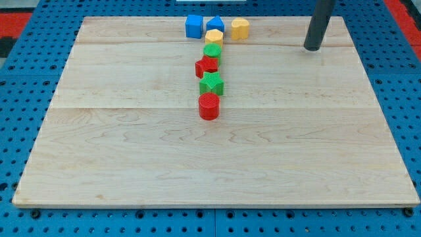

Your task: Separate the green circle from the vertical line of blocks

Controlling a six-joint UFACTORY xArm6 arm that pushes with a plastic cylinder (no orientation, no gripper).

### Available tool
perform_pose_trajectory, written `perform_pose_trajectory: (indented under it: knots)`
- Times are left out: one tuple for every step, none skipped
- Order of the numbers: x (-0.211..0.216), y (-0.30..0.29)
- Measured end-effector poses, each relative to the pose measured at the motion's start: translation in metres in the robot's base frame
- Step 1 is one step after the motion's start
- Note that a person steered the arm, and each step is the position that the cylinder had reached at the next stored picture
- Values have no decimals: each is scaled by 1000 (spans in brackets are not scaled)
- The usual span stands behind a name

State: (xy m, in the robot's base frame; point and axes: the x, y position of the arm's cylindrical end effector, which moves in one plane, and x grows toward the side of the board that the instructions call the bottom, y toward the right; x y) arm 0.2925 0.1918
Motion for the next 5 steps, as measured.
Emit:
perform_pose_trajectory:
  knots:
    - [20,-53]
    - [40,-122]
    - [41,-154]
    - [28,-151]
    - [4,-165]
